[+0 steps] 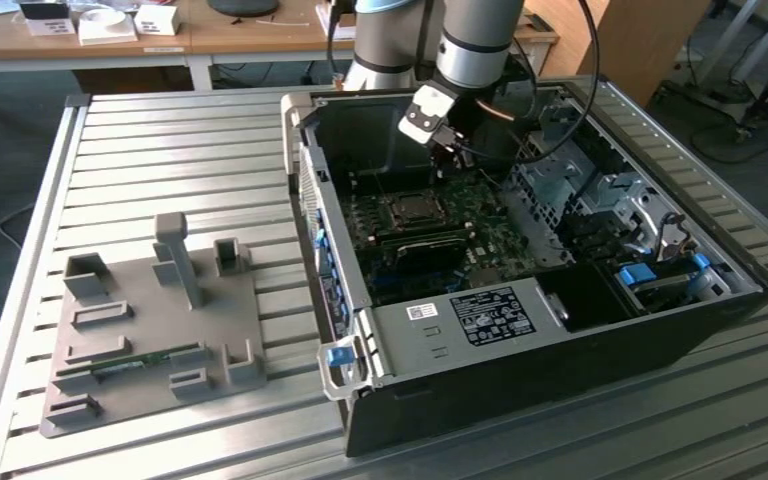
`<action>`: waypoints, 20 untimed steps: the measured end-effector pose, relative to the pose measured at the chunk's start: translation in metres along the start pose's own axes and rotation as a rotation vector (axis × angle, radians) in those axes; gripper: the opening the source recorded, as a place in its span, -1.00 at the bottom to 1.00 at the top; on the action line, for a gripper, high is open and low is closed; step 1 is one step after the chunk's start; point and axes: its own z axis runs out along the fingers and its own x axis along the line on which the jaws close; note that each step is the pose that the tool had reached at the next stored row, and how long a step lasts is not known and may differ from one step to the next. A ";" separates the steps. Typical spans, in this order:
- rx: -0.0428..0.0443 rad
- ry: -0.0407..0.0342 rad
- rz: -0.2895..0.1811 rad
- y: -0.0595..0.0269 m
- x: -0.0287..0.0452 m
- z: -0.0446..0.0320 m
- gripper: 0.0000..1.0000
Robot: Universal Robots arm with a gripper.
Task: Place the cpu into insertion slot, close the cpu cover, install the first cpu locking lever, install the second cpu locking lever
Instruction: 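Close the cpu cover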
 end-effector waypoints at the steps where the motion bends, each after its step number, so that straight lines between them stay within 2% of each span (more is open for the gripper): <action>1: 0.0006 0.0006 -0.013 0.0000 0.0000 0.0000 -0.79; 11: 0.0015 0.0015 -0.031 0.0000 0.0000 0.0000 -0.79; 14: 0.0035 0.0033 -0.071 0.0000 0.0000 0.0000 -0.79; 20: 0.0088 0.0083 -0.180 0.0000 0.0000 0.0000 -0.79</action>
